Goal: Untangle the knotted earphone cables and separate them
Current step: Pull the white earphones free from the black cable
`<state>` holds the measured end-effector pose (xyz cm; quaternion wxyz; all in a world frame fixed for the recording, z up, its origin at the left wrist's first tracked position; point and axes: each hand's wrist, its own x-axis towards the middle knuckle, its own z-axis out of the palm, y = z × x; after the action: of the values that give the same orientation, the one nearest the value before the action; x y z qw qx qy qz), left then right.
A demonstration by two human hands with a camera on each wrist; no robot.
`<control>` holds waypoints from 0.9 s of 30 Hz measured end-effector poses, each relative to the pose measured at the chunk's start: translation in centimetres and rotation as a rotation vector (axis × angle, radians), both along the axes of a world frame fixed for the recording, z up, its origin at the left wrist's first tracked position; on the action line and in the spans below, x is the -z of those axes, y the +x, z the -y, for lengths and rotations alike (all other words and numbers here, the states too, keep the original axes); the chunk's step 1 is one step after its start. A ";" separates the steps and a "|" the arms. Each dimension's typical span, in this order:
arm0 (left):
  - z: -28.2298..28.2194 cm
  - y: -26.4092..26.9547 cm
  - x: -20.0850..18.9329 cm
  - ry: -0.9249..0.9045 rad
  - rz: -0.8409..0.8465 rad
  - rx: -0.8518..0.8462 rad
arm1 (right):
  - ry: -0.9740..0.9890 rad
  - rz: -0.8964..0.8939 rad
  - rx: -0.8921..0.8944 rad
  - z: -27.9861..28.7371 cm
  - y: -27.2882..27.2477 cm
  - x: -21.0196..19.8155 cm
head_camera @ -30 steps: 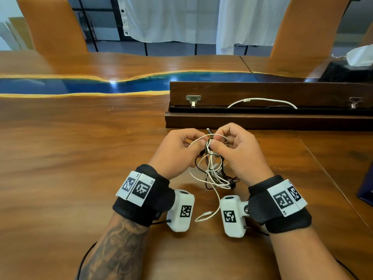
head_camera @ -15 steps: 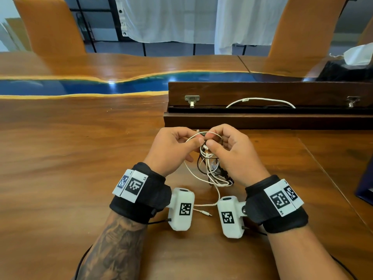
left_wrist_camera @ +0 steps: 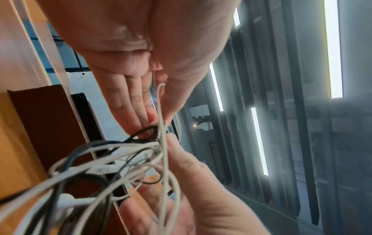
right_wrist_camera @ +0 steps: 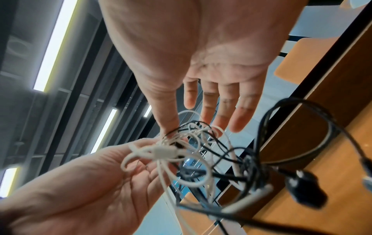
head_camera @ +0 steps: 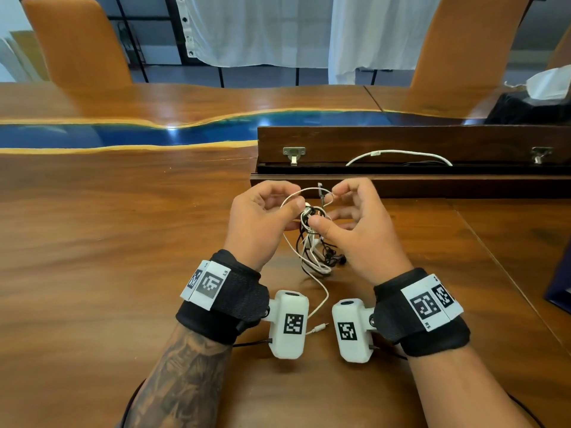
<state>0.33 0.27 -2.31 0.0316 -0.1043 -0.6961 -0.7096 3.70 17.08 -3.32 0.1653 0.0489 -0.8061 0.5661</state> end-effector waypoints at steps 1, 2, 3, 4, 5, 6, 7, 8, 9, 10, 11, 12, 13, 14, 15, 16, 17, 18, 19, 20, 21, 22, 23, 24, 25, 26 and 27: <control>0.0 0.0 -0.1 0.013 0.004 -0.001 | -0.014 -0.005 0.008 0.1 0.0 -0.1; 0.0 -0.1 -0.1 0.018 0.005 -0.003 | -0.007 -0.012 0.019 0.1 0.1 -0.1; -0.1 -0.1 -0.1 0.020 -0.002 -0.006 | 0.019 -0.022 0.028 0.2 0.1 -0.1; -0.1 -0.1 -0.1 0.021 -0.013 -0.012 | 0.061 -0.034 0.034 0.2 0.1 0.0; -0.1 0.0 -0.1 0.021 -0.027 -0.020 | 0.106 -0.048 0.034 0.2 0.1 0.0; -0.2 0.0 -0.1 0.024 -0.040 -0.032 | 0.139 -0.062 0.028 0.2 0.1 0.0; -0.3 0.0 -0.1 0.030 -0.054 -0.042 | 0.161 -0.075 0.020 0.2 0.1 0.0; -0.4 0.1 -0.1 0.036 -0.070 -0.049 | 0.177 -0.078 0.013 0.2 0.1 0.0; -0.4 0.1 -0.1 0.040 -0.085 -0.053 | 0.189 -0.075 0.006 0.1 0.1 0.0; -0.5 0.1 -0.1 0.046 -0.097 -0.054 | 0.191 -0.071 -0.008 0.1 0.0 0.0; -0.4 0.1 -0.2 0.055 -0.106 -0.052 | 0.184 -0.068 -0.030 0.2 0.0 0.0; -0.4 0.1 -0.2 0.067 -0.112 -0.049 | 0.168 -0.069 -0.055 0.3 0.0 -0.1; -0.4 0.2 -0.3 0.077 -0.118 -0.045 | 0.149 -0.073 -0.082 0.3 0.1 -0.2; -0.4 0.2 -0.4 0.080 -0.128 -0.043 | 0.127 -0.080 -0.108 0.4 0.1 -0.2; -0.4 0.2 -0.5 0.078 -0.141 -0.041 | 0.107 -0.087 -0.130 0.4 0.0 -0.2; -0.4 0.2 -0.6 0.075 -0.151 -0.037 | 0.088 -0.092 -0.149 0.3 0.0 -0.2; -0.3 0.3 -0.6 0.080 -0.149 -0.027 | 0.072 -0.093 -0.165 0.3 0.0 -0.2; -0.3 0.3 -0.7 0.092 -0.128 -0.007 | 0.061 -0.093 -0.173 0.2 0.0 -0.2; -0.1 0.2 -0.7 0.103 -0.094 0.021 | 0.052 -0.097 -0.176 0.2 0.0 -0.2; 0.0 0.2 -0.8 0.107 -0.055 0.050 | 0.040 -0.103 -0.175 0.1 0.0 -0.2; 0.2 0.1 -0.8 0.104 -0.021 0.076 | 0.018 -0.106 -0.176 0.2 0.0 -0.2; 0.4 0.1 -0.9 0.100 -0.002 0.095 | 0.006 -0.112 -0.175 0.2 0.1 -0.2; 0.5 0.1 -0.9 0.104 0.003 0.105 | 0.016 -0.119 -0.164 0.2 0.0 -0.1; 0.6 0.1 -1.0 0.119 0.001 0.104 | 0.048 -0.123 -0.146 0.3 0.0 -0.1; 0.6 0.2 -1.1 0.146 -0.004 0.098 | 0.081 -0.124 -0.134 0.4 -0.1 -0.1; 0.6 0.2 -1.1 0.176 -0.010 0.090 | 0.098 -0.125 -0.131 0.4 -0.1 0.0; 0.5 0.2 -1.1 0.200 -0.018 0.084 | 0.095 -0.125 -0.134 0.5 -0.1 0.0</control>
<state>0.57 -0.20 -1.17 0.0182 -0.1363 -0.6164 -0.7753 3.60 16.62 -3.30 0.1744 0.1458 -0.8152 0.5327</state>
